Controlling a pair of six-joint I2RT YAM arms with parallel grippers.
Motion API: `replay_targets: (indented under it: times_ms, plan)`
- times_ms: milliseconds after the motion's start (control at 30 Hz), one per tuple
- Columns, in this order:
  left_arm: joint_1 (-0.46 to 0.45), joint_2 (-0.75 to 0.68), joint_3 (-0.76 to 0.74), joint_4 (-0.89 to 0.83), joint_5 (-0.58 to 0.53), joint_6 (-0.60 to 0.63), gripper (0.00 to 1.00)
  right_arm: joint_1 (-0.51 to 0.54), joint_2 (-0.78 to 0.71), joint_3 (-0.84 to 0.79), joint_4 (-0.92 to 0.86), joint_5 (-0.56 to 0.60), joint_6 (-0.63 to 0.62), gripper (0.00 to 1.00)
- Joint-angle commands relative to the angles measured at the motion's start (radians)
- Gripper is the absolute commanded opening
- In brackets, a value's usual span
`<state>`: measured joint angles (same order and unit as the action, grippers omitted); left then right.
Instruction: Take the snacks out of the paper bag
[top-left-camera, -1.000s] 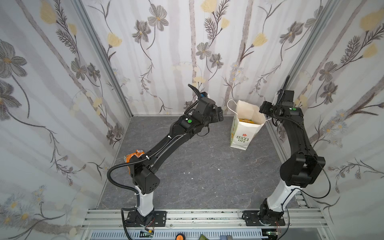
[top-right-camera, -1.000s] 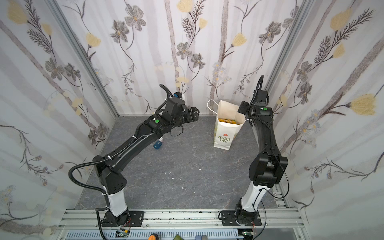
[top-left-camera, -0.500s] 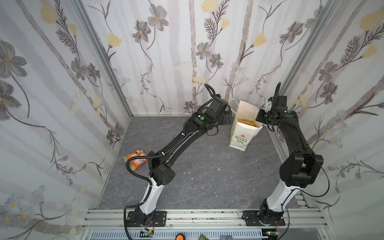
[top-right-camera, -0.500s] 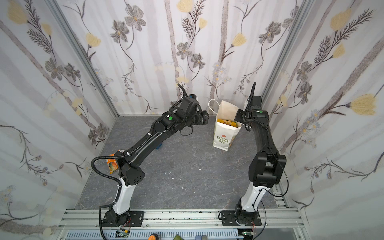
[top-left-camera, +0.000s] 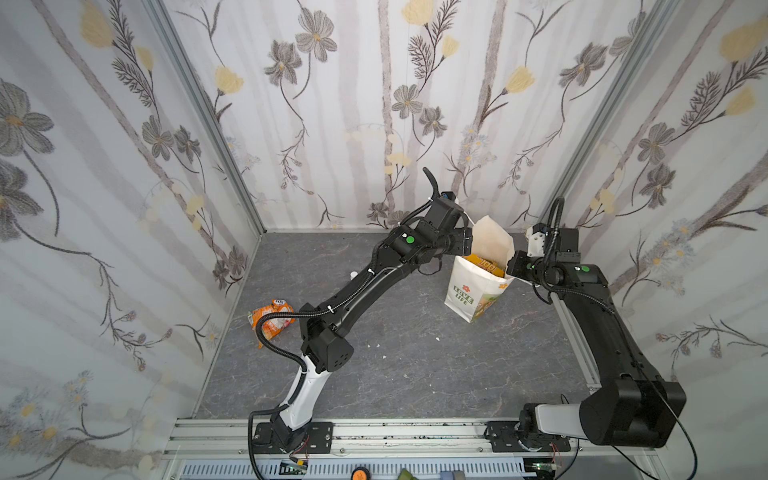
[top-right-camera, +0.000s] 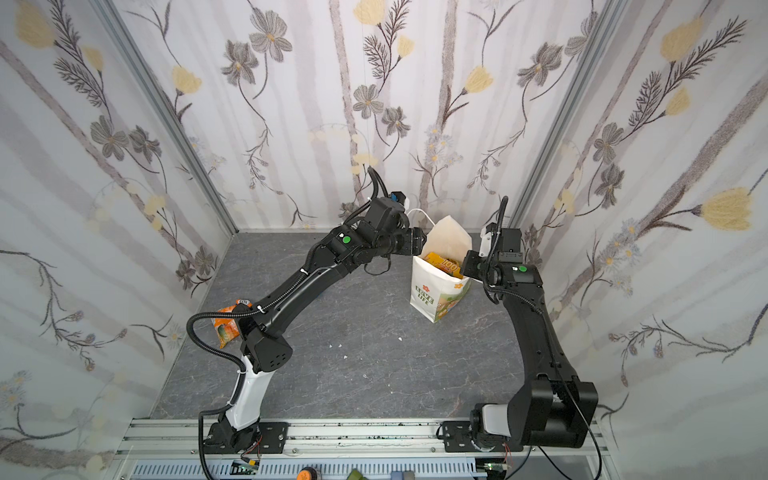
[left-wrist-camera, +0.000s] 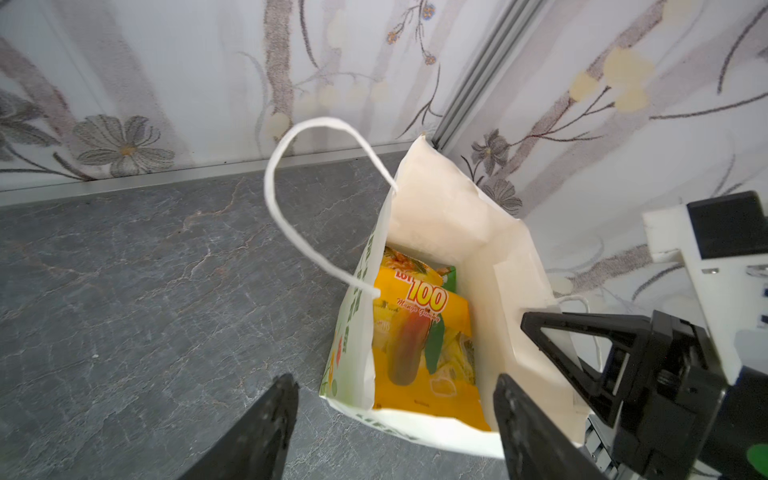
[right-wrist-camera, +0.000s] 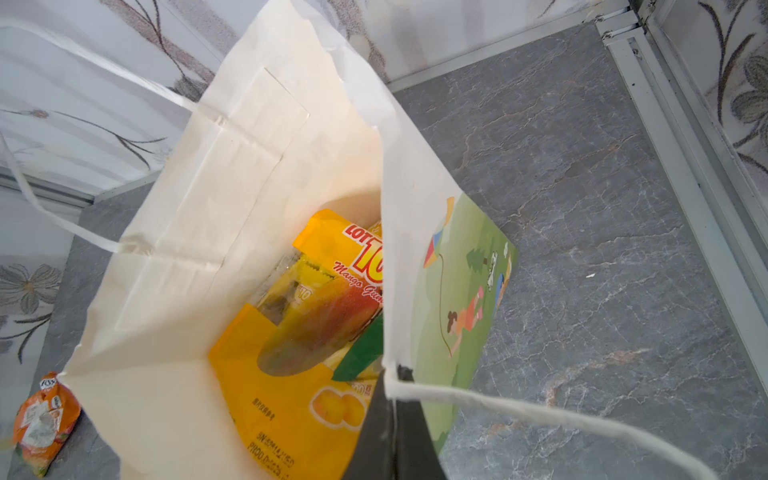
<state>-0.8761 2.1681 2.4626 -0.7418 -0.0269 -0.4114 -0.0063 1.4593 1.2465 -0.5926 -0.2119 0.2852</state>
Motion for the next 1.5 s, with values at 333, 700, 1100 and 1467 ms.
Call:
replay_targets:
  times_ms: [333,700,1100,1467]
  plan:
    - [-0.011,0.164,0.168,-0.063,-0.067,0.113,0.53,0.075,-0.174,-0.150,0.100,0.021,0.035,0.00]
    - [-0.006,0.213,0.193,-0.154,-0.078,0.089,0.10,0.082,-0.126,-0.145,0.120,0.050,0.036,0.00]
    - [0.002,0.111,0.138,-0.296,-0.111,0.051,0.00,0.134,-0.113,-0.151,0.152,-0.079,0.056,0.02]
    - [0.000,-0.422,-0.600,-0.135,-0.204,-0.082,0.00,0.389,-0.057,-0.070,0.120,-0.103,0.095,0.05]
